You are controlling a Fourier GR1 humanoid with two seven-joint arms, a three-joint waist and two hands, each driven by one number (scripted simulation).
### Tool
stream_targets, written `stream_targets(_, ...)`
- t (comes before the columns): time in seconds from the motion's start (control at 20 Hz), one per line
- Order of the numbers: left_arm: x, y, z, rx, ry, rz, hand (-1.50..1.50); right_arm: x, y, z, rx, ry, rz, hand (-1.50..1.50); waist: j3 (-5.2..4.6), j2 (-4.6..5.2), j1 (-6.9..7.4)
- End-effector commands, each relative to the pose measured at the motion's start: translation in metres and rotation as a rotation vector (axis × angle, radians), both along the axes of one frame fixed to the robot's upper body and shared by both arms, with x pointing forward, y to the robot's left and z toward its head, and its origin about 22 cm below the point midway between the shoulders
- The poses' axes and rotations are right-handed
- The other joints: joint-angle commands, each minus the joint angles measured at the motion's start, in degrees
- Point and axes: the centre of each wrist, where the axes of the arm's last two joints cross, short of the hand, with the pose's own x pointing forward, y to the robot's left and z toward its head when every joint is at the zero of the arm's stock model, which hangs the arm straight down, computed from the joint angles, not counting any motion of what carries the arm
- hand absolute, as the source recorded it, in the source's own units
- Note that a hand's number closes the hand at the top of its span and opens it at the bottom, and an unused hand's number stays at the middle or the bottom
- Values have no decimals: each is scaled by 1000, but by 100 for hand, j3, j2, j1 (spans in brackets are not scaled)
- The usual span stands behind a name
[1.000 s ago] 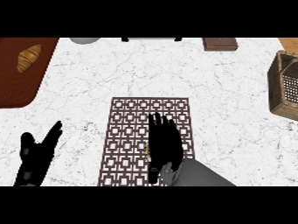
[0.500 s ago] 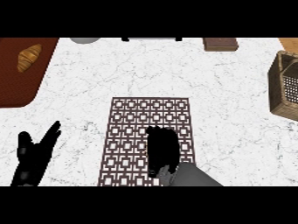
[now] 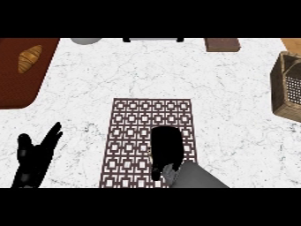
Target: Pick the cupcake from the placemat and place it in the basket
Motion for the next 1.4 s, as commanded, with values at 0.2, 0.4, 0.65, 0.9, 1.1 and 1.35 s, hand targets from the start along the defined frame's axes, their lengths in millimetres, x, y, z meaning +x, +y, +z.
stream_targets(0.2, -19, -7, -4, -25, 60, 20, 0, 45, -50, 67, -6, -15, -196, 150, -53, 15, -29)
stream_targets(0.4, 2, -10, -1, -21, 69, 10, 0, 48, -57, 91, -25, -111, -214, 150, -54, 25, -58)
stream_targets(0.65, 4, -7, -5, -12, 66, 1, 0, 53, -59, 139, 291, -332, -319, 150, -52, 33, -85)
stream_targets(0.9, -13, -17, -17, -33, 69, 11, 0, 42, -83, 216, 702, -665, -398, 150, -52, -1, -139)
stream_targets(1.1, -5, 0, -5, -8, 64, 11, 0, 32, -92, 265, 731, -810, -462, 150, -58, 7, -72)
stream_targets(1.35, -11, 11, -16, 6, 51, 8, 0, 30, -134, 313, 638, -854, -569, 150, -62, 13, -101)
